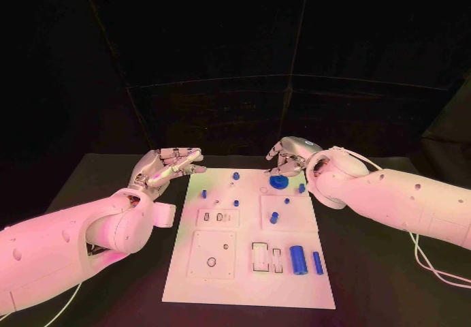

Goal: Assemble the parts on the task board

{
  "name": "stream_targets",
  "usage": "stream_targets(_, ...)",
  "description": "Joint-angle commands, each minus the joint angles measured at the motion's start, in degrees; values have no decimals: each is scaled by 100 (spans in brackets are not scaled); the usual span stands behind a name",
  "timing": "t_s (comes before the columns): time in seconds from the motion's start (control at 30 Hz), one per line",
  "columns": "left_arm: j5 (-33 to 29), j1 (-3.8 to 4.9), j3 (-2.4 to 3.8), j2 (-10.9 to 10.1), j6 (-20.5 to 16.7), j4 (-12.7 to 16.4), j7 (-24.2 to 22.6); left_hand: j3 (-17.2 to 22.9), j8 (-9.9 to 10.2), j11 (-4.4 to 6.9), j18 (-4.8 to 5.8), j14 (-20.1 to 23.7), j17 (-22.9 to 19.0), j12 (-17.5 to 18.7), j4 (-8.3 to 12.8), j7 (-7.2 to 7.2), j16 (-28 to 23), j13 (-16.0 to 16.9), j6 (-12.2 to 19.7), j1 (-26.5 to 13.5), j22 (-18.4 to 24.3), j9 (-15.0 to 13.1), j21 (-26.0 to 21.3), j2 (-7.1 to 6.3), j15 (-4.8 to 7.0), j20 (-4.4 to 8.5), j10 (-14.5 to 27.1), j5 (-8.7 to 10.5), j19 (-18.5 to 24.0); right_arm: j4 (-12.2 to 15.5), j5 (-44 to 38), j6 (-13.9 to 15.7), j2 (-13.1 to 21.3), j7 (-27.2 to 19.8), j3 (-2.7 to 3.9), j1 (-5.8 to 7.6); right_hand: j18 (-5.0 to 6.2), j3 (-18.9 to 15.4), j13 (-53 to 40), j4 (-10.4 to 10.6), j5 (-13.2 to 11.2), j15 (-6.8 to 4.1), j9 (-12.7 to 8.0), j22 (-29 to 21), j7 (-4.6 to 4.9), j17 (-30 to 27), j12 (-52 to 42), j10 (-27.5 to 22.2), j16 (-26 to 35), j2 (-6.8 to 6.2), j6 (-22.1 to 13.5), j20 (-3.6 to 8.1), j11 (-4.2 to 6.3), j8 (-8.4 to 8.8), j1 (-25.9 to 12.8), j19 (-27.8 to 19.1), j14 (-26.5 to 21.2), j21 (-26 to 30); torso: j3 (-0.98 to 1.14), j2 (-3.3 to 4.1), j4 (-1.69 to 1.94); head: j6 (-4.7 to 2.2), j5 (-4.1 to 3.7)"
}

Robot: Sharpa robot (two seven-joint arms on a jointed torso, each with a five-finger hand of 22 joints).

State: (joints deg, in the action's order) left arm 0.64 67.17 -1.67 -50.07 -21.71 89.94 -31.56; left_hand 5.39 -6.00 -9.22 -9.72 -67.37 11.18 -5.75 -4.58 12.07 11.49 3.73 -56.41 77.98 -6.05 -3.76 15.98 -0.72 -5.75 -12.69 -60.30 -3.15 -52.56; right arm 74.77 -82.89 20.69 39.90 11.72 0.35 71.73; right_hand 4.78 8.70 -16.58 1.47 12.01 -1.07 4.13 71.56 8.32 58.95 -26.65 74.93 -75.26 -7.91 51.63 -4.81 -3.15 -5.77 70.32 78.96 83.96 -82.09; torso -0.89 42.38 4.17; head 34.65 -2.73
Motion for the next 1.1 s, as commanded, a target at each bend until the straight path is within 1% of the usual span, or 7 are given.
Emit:
stream_targets(0.03,26,9,5,7,89,-19,-21,-2,33,-2,-82,-6,8,25,31,16,-31,-7,4,-16,7,5,-24,21,-41,-15,37,2,-13,181,670,-541,254,277,21,18,-149,-613,-835,408,69,7,-7,287,57,494,-773,-167,-307,68,-155,-39,13,12,233,147,221,-145,28,-5,-77,-30,6)
stream_targets(0.2,26,8,4,29,101,-59,-15,-2,33,-2,-82,-6,8,25,31,16,-31,-7,4,-16,7,5,-24,21,-41,-15,37,2,-13,214,805,-812,468,350,37,25,-188,-1190,-2652,1012,76,59,-2,503,109,989,-2347,-206,-587,69,-352,-103,-71,-88,691,244,262,-252,41,3,-70,-33,-5)
stream_targets(0.33,26,7,1,57,111,-100,-11,-2,33,-2,-82,-6,8,25,31,16,-31,-7,4,-16,7,5,-24,21,-41,-15,37,2,-13,94,678,-963,413,348,39,25,-203,-1290,-3491,1242,70,103,-4,602,128,1223,-3055,-129,-711,92,-471,-130,-120,-152,923,292,285,-301,41,4,-63,-36,-25)
stream_targets(0.43,26,5,-1,82,118,-133,-8,-2,33,-2,-82,-6,8,25,31,16,-31,-7,4,-16,7,5,-24,21,-41,-15,37,2,-13,-50,566,-1031,288,325,39,23,-214,-1277,-3958,1269,69,107,-2,659,139,1342,-3461,4,-770,160,-497,-145,-126,-193,1046,323,300,-327,34,7,-51,-30,-20)
stream_targets(0.57,26,3,-7,110,127,-167,-4,-2,33,-2,-82,-6,8,25,31,16,-31,-7,4,-16,7,5,-24,21,-41,-15,37,2,-13,-253,512,-1109,101,272,38,19,-226,-1257,-4435,1230,118,112,4,720,139,1457,-3874,142,-827,250,-492,-154,-128,-254,1163,356,314,-355,43,8,-37,-18,-36)
stream_targets(0.63,26,2,-10,120,130,-177,-3,-2,33,-2,-82,-6,8,25,31,16,-31,-7,4,-16,7,5,-24,21,-41,-15,37,2,-13,-328,498,-1142,24,247,38,14,-231,-1261,-4648,1206,146,113,6,744,138,1510,-4059,211,-852,281,-482,-156,-129,-284,1192,369,320,-366,30,4,-40,-14,-23)
stream_targets(1.1,26,-1,-18,132,134,-198,0,-1,34,4,-84,-9,16,26,41,8,-40,-4,-7,-17,13,2,-28,28,-39,-16,24,3,-15,-505,299,-1443,-143,270,36,-9,-272,-1264,-5754,999,184,121,5,943,128,1829,-5008,651,-997,450,-373,-166,-129,-425,1293,486,366,-451,26,3,-55,3,-21)
